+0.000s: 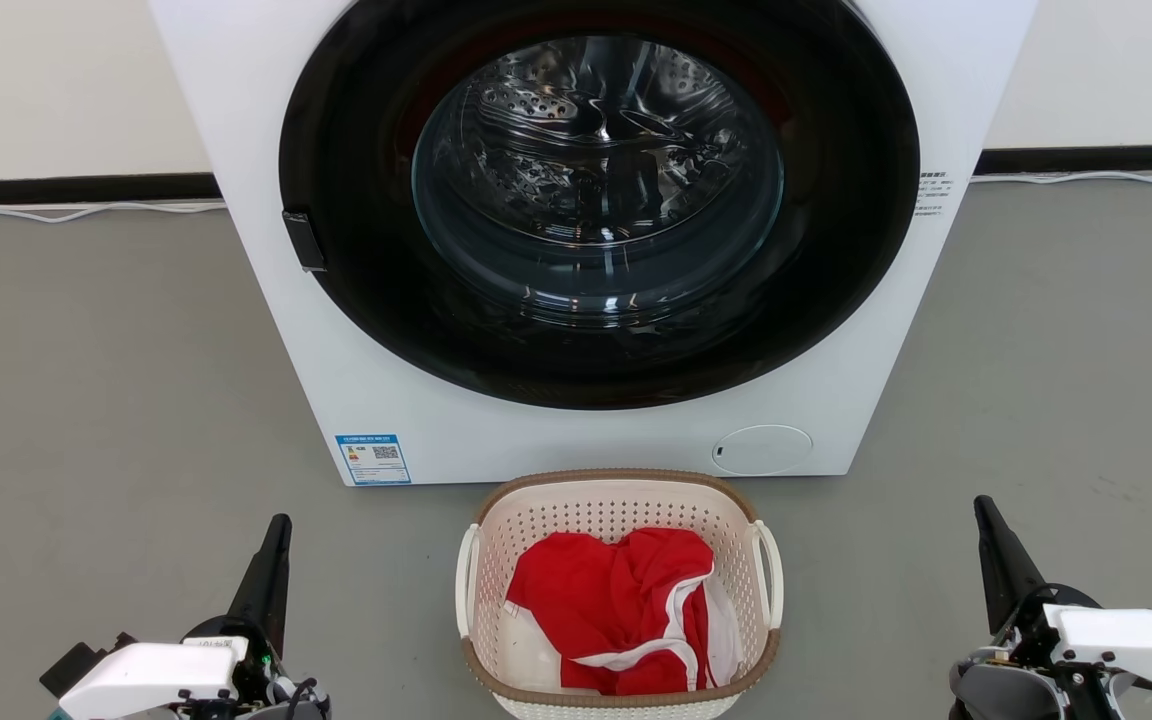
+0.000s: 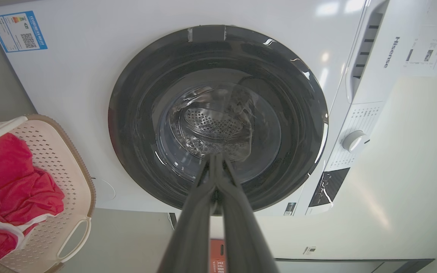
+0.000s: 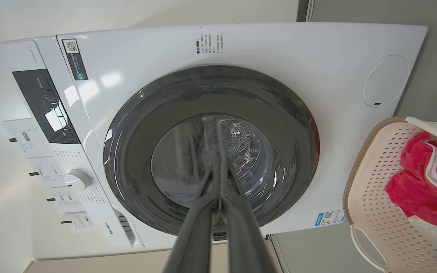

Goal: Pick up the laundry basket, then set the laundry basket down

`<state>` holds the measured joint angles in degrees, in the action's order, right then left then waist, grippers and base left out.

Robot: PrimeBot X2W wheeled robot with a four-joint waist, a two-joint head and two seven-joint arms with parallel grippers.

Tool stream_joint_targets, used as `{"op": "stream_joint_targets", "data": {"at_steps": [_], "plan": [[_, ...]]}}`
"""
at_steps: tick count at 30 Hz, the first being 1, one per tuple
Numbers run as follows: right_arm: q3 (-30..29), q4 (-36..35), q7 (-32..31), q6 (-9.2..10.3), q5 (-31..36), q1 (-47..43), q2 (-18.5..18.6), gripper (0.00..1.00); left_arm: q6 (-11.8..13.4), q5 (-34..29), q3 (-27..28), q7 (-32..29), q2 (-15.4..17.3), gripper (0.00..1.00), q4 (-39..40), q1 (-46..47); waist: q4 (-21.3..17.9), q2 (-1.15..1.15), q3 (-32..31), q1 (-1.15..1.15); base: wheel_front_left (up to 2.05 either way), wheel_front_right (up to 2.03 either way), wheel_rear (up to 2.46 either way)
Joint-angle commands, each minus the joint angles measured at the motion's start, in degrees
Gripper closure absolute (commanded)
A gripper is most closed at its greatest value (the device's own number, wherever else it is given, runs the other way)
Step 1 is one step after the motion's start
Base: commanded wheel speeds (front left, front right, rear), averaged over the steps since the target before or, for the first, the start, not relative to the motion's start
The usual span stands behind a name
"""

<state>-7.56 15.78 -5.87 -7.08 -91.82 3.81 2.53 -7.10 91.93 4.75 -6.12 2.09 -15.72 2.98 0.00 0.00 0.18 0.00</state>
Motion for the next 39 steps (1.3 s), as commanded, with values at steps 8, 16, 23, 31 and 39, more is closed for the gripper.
{"op": "stream_joint_targets", "data": {"at_steps": [8, 16, 23, 31, 39], "plan": [[1.1, -1.8, -0.6, -0.41, -0.4, 2.4, 0.3, 1.0, -0.4, 0.2, 1.8, -0.4, 0.8, 1.0, 1.7, 3.2, 0.0, 0.0, 0.0, 0.0, 0.0, 0.0, 0.0], [1.1, -1.8, -0.6, -0.41, -0.4, 2.4, 0.3, 1.0, -0.4, 0.2, 1.8, -0.4, 0.8, 1.0, 1.7, 3.2, 0.0, 0.0, 0.0, 0.0, 0.0, 0.0, 0.0], [1.1, -1.8, -0.6, -0.41, -0.4, 2.4, 0.3, 1.0, -0.4, 0.2, 1.8, -0.4, 0.8, 1.0, 1.7, 3.2, 0.0, 0.0, 0.0, 0.0, 0.0, 0.0, 0.0], [1.1, -1.8, -0.6, -0.41, -0.4, 2.4, 0.3, 1.0, -0.4, 0.2, 1.8, -0.4, 0.8, 1.0, 1.7, 3.2, 0.0, 0.0, 0.0, 0.0, 0.0, 0.0, 0.0], [1.1, -1.8, -0.6, -0.41, -0.4, 2.4, 0.3, 1.0, -0.4, 0.2, 1.8, -0.4, 0.8, 1.0, 1.7, 3.2, 0.0, 0.0, 0.0, 0.0, 0.0, 0.0, 0.0]]}}
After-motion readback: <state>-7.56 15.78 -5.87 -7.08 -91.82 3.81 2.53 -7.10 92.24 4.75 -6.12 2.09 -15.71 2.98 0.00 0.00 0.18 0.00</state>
